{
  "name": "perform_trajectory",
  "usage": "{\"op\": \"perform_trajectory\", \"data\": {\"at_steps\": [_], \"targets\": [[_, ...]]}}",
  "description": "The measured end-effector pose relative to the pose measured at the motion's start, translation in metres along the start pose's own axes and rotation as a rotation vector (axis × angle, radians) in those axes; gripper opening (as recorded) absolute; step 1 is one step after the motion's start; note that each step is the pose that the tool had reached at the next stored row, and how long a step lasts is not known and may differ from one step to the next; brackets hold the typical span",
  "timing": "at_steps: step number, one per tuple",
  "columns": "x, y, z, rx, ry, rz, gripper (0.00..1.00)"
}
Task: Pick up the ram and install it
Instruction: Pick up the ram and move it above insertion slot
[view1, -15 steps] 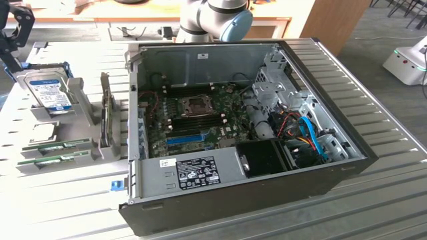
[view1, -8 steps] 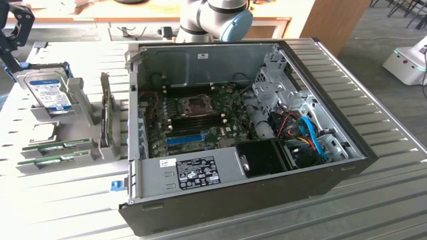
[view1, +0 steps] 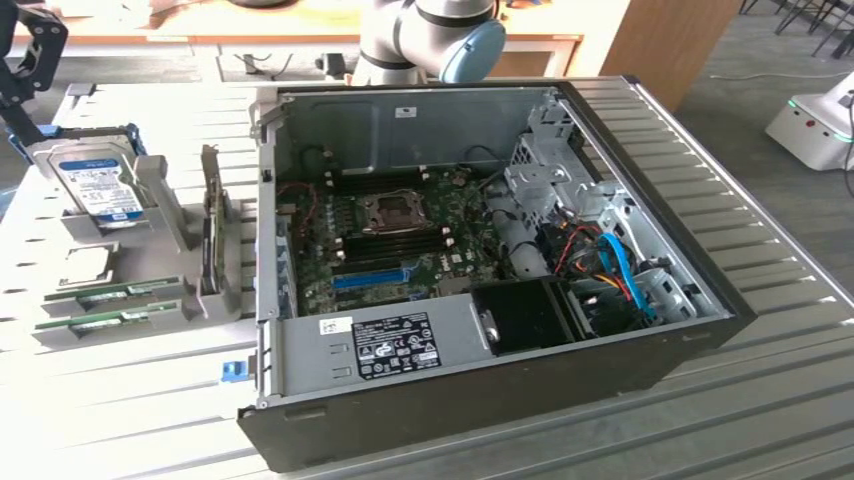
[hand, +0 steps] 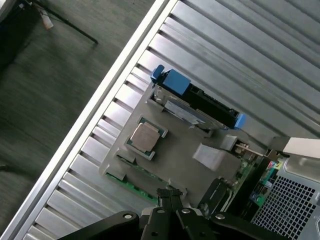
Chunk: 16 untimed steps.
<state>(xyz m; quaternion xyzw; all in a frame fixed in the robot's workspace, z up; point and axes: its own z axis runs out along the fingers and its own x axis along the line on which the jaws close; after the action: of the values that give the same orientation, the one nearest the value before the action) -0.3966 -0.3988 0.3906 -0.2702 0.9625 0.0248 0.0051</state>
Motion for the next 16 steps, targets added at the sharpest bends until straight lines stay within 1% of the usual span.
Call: {"op": "perform_trajectory", "data": {"at_steps": [16], "targets": [[0.0,0.0,0.0,-0.0047,0.0092,-0.203,0.11]]}}
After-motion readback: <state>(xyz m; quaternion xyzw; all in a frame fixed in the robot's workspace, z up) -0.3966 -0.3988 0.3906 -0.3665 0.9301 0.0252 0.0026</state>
